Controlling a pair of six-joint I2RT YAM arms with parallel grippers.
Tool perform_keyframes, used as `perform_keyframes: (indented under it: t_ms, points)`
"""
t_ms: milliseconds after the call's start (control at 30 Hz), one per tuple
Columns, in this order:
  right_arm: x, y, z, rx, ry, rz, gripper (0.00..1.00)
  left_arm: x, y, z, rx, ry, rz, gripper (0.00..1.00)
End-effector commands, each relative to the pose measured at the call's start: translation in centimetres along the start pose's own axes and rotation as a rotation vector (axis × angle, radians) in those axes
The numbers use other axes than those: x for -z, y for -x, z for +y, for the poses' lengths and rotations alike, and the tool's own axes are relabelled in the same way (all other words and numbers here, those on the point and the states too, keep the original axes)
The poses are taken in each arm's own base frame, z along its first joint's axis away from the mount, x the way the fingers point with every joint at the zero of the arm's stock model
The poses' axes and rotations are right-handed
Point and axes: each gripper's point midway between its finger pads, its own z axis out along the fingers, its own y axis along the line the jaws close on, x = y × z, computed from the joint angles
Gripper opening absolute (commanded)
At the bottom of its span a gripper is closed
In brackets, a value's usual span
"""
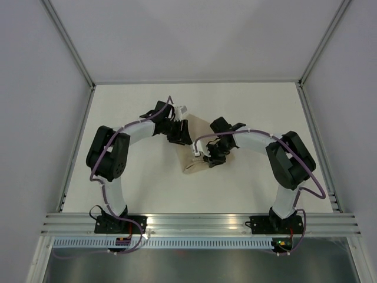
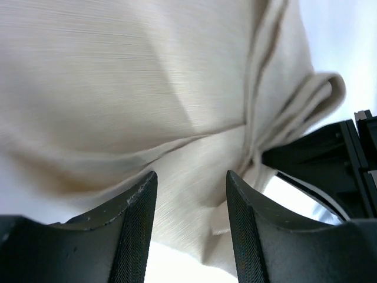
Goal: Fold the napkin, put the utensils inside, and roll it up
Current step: Roll the napkin at the center of the board.
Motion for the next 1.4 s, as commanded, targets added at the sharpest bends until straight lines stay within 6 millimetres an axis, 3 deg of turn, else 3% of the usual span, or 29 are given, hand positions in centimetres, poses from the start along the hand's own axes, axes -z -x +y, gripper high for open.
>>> perform_keyframes:
  t_ms: [0,67,100,133,200,233,300,333,367,433,467,533,567,667,800,1033,1133,1167,1367]
  points:
    - [0.4,-1.7,3.7,-0.154,0.231,-0.015,0.13,3.8,3.7,0.4,0.043,0.167,-0.183,0.56]
    - [1.0,-1.2,2.6,-0.177,0.247,-0.055,0.13,5.2,4.3,1.3,0.055,0.260,-0.244,0.55]
    - [0.8,-1.8,3.3,-0.211,0.306,-0.050,0.13,5.9,4.6,1.7,0.063,0.299,-0.276,0.55]
    - [1.2,-1.3,2.5,-0.206,0.312,-0.068,0.13,7.8,6.0,1.4,0.062,0.346,-0.365,0.55]
    - [1.4,-1.5,3.7,-0.275,0.407,-0.084,0.14,8.8,5.9,1.2,0.056,0.358,-0.415,0.55]
    - [1.6,-1.2,2.9,-0.253,0.410,-0.101,0.13,10.7,7.1,0.2,0.032,0.370,-0.498,0.54]
    - [1.7,-1.5,3.4,-0.307,0.472,-0.106,0.13,11.6,6.7,0.1,-0.006,0.416,-0.559,0.55]
    - [1.7,-1.4,2.9,-0.292,0.474,-0.115,0.14,12.0,6.6,-0.3,-0.026,0.415,-0.586,0.55]
    - [2.0,-1.5,3.1,-0.312,0.495,-0.115,0.13,12.7,6.6,-2.0,-0.077,0.382,-0.649,0.55]
    - [1.7,-1.7,2.8,-0.326,0.513,-0.118,0.13,13.7,6.7,-2.8,-0.168,0.428,-0.718,0.55]
    - [1.8,-1.9,2.8,-0.339,0.523,-0.117,0.13,13.6,6.2,-4.7,-0.238,0.410,-0.743,0.56]
    - [1.4,-2.1,2.6,-0.359,0.537,-0.124,0.13,13.8,6.0,-5.5,-0.351,0.468,-0.770,0.57]
    - [1.5,-2.2,2.8,-0.371,0.553,-0.124,0.13,12.5,4.7,-6.8,-0.412,0.452,-0.747,0.57]
    - [1.3,-2.3,2.7,-0.396,0.579,-0.123,0.14,11.5,3.8,-9.2,-0.554,0.462,-0.756,0.57]
    - [1.0,-2.3,2.1,-0.416,0.577,-0.126,0.14,9.9,2.5,-11.1,-0.702,0.457,-0.748,0.61]
    - [0.8,-2.7,2.0,-0.445,0.577,-0.100,0.13,4.1,-2.4,-14.4,-0.968,0.289,-0.633,0.63]
    - [0.7,-2.7,1.8,-0.449,0.566,-0.102,0.13,1.3,-4.5,-15.5,-1.071,0.237,-0.577,0.64]
    - [0.6,-2.7,1.7,-0.451,0.564,-0.104,0.13,0.1,-5.1,-15.1,-1.087,0.241,-0.545,0.65]
    - [0.7,-2.7,1.5,-0.469,0.560,-0.109,0.13,-3.2,-5.6,-14.9,-1.136,0.231,-0.466,0.66]
